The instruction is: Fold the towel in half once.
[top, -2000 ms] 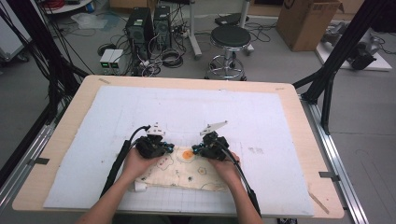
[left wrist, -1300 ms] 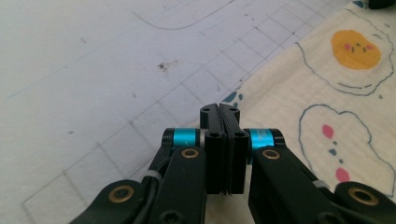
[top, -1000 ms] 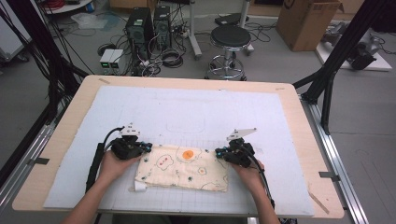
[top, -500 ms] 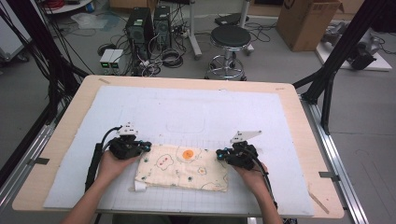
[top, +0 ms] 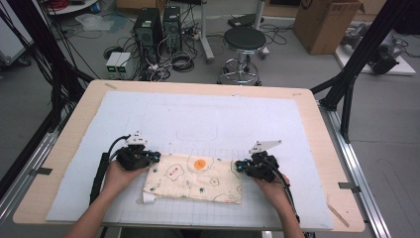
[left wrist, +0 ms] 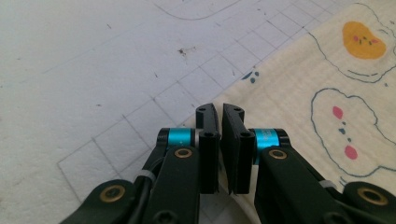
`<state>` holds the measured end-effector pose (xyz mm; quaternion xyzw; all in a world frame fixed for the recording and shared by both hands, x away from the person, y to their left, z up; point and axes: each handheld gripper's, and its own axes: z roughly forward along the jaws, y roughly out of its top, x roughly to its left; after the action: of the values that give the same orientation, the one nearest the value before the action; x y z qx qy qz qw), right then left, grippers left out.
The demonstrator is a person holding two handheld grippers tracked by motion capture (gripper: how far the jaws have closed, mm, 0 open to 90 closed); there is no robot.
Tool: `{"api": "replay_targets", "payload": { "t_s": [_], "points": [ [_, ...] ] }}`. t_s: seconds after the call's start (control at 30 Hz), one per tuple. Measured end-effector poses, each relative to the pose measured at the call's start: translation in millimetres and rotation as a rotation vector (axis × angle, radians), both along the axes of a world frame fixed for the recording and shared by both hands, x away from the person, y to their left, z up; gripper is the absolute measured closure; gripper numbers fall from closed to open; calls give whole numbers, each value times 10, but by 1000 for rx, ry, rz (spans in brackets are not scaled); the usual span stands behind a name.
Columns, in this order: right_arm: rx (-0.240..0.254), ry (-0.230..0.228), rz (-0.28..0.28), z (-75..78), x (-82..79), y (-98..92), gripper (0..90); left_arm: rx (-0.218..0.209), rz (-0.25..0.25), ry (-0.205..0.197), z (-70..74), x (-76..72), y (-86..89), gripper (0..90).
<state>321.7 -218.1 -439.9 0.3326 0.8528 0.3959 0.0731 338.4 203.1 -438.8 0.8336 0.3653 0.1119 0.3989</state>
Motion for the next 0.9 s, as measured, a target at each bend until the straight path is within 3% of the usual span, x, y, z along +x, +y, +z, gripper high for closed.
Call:
{"api": "replay_targets", "payload": {
  "t_s": [0.1, 0.17, 0.33, 0.43, 0.63, 0.83, 0.9],
  "points": [
    [7, -5, 0, 6, -3, 4, 828, -11, 2, -3, 11, -8, -2, 812],
    [26, -17, 6, 26, -10, 6, 806, -27, -8, -14, 44, -28, 5, 733],
    [66, -38, 2, 91, -59, -13, 733, -78, -32, -49, 155, -148, 27, 663],
    [82, -51, 14, 113, -90, -16, 676, -84, -47, -69, 191, -235, 64, 634],
    [100, -60, 23, 154, -158, 11, 547, -133, -38, -81, 188, -341, 166, 585],
    [116, -71, 13, 184, -206, 9, 439, -160, -36, -97, 196, -416, 242, 509],
    [110, -71, 7, 195, -234, 13, 401, -150, -39, -100, 192, -440, 247, 489]
  ]
}}
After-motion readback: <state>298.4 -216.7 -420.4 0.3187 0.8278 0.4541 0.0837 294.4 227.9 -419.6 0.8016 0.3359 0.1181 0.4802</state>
